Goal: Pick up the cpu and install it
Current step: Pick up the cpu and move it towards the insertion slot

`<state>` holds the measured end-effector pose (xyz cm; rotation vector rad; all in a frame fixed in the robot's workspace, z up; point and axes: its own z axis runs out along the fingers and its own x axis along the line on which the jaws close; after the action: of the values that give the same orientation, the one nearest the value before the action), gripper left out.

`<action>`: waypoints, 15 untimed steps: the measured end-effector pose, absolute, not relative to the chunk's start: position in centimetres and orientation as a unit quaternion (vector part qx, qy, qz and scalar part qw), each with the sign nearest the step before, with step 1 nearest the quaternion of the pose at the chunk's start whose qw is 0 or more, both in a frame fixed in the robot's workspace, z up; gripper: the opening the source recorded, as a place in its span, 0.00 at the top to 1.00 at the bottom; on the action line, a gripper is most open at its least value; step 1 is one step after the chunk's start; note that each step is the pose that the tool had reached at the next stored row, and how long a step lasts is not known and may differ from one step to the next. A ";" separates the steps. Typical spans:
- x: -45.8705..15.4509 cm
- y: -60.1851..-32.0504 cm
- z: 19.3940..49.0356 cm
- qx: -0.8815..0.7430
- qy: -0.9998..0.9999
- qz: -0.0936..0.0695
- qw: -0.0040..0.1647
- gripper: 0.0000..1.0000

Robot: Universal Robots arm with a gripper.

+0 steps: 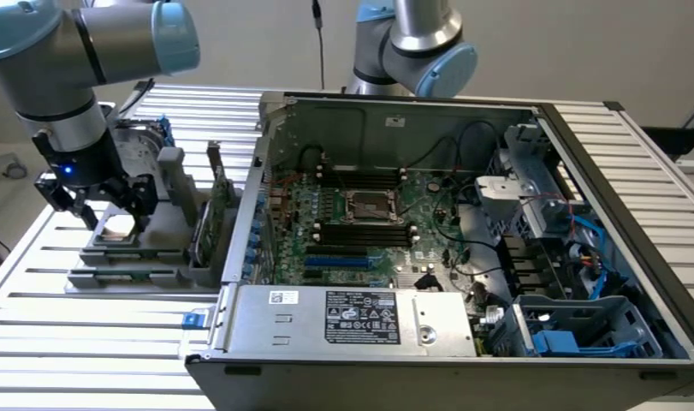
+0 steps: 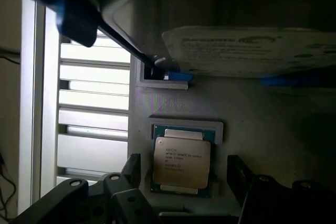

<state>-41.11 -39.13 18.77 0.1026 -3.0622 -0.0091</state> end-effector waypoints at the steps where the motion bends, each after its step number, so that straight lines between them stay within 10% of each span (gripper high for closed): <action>1: -41.1 -39.1 18.8 0.033 -0.999 -0.003 0.039 0.24; 15: -41.4 -39.1 18.7 0.026 -0.999 -0.003 0.032 0.24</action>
<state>-41.39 -39.11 18.72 0.0788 -3.0774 -0.0089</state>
